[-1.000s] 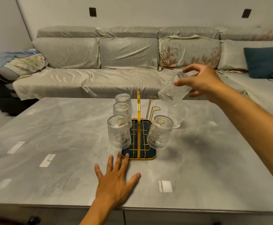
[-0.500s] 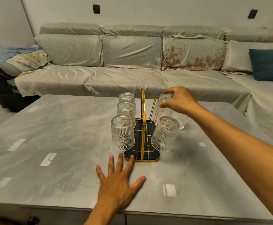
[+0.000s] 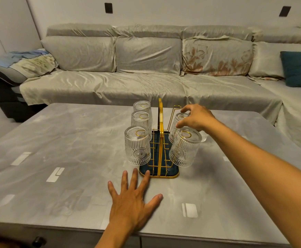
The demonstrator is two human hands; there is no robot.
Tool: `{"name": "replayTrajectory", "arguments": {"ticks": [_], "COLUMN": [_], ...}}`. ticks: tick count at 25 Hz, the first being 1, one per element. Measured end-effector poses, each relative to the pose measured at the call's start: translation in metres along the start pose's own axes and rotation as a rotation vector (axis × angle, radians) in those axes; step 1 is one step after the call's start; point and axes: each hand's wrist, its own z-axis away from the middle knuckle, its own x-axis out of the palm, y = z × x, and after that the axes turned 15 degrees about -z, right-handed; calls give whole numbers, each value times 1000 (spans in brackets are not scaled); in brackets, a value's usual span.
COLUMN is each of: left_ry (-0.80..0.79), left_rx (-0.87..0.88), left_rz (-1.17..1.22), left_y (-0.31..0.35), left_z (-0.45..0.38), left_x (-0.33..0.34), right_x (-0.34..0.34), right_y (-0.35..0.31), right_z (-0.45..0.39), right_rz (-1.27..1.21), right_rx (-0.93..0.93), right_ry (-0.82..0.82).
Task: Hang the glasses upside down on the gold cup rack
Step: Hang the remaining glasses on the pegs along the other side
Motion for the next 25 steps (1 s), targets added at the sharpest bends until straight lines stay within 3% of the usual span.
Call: {"name": "replayTrajectory", "arguments": {"ticks": [6, 8, 10, 12, 14, 18, 25], "left_ry": [-19, -20, -13, -14, -32, -91, -149], "left_rx": [-3, 4, 5, 5, -13, -37, -47], "left_rz": [-12, -23, -13, -5, -11, -21, -43], "left_y": [2, 1, 1, 2, 3, 5, 5], "left_z": [1, 1, 2, 2, 1, -8, -14], "left_x": [-3, -4, -5, -6, -4, -5, -6], "right_x": [-6, -13, -18, -12, 7, 44, 56], "right_y": [6, 18, 46, 82, 115, 140, 150], "right_z": [7, 11, 11, 10, 7, -11, -42], "right_rz": [-194, -538, -738, -755, -705, -684, -611], "right_rx": [-16, 26, 115, 268, 396, 352, 425], "right_ry": [-68, 58, 333, 434, 365, 259, 311]}}
